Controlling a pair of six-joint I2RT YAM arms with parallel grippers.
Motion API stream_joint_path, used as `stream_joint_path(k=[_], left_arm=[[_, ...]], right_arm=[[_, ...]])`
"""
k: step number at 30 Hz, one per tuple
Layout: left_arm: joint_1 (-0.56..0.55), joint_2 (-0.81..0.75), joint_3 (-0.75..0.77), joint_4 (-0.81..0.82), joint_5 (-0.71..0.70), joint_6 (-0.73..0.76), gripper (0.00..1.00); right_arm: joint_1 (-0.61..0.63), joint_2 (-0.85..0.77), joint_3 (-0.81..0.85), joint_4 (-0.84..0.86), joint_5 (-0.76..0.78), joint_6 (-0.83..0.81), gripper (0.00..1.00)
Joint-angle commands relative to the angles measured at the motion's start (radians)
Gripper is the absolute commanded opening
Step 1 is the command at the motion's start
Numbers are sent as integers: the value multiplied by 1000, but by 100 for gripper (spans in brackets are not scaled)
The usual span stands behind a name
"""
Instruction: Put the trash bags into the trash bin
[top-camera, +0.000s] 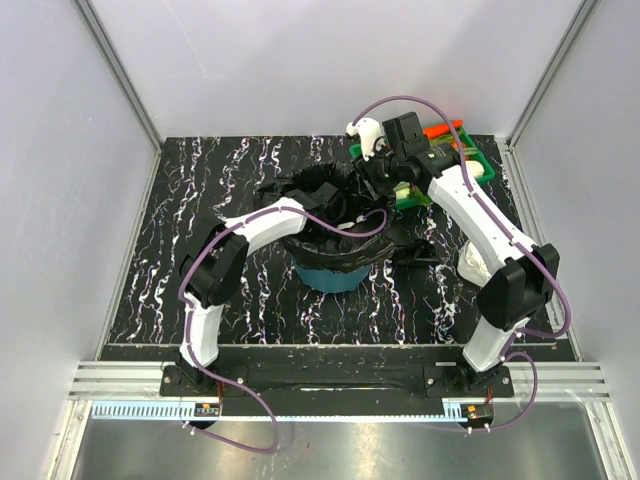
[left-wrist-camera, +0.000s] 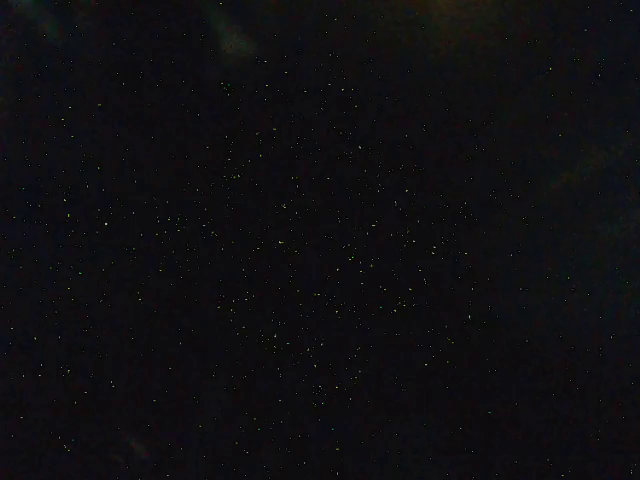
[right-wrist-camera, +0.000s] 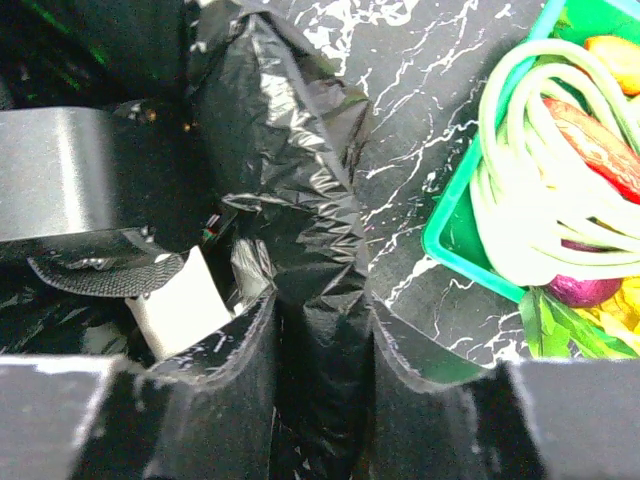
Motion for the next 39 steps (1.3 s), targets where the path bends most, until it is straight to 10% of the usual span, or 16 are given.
stream_joint_path(k=[1,9,22,39], left_arm=[[-5,2,-5,8,-26,18,84],[-5,-30,10,1,-29,12,84],[-3,-104,73,-5,-28,-3,89],[-2,-182,133,-28,-14,-37,99]], right_arm=[[13,10,34,-7,8,-5,37],[17,10,42,-9,12,-9,33],[28,18,65,-27,21,-12,1],[43,49,126,-62,65,-17,0]])
